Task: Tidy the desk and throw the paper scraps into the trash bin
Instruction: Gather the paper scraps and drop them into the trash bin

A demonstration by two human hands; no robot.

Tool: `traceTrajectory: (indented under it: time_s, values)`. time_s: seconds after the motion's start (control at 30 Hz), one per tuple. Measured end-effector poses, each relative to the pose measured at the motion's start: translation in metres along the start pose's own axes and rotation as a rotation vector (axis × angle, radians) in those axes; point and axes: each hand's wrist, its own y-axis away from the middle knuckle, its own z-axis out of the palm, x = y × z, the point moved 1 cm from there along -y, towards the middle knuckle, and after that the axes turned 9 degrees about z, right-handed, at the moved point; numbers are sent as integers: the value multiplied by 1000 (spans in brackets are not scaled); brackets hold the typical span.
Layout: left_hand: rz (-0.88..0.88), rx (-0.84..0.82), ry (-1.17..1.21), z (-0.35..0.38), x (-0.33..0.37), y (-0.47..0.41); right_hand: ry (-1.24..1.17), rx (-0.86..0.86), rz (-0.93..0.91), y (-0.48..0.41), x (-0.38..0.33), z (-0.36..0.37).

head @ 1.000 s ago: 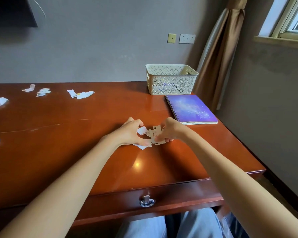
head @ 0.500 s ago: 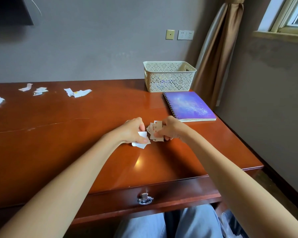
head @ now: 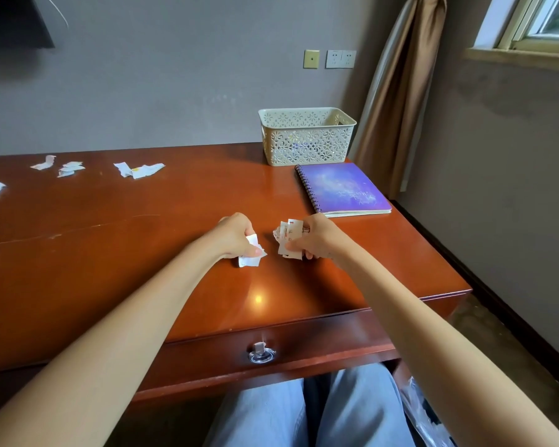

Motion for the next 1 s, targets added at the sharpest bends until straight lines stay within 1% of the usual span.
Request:
traceTrajectory:
  time_s: [0.1,0.2,0.27,0.4,0.53,0.73,0.83,0.93,1.0]
  values:
    - [-21,86,89,0,3,2,-12,5,-18,4,3,-3]
    - [-21,179,266,1,9,2,-156,29,-75,10,11,-5]
    - [21,246,309,4,19,1,-289,49,-96,15,19,-9]
    - [121,366,332,17,56,-5,-434,165,-88,26,40,-28]
    - [232,405,488,44,106,-14,-514,359,-41,39,78,-60]
    - [427,297,621,118,203,-18,-702,685,101,69,166,-112]
    - [499,214,635,169,250,-11,-798,796,185,88,223,-129]
    - [541,56,610,225,284,0,-841,877,312,107,281,-133]
    - [541,-78,550,267,294,2,-826,890,412,115,321,-126]
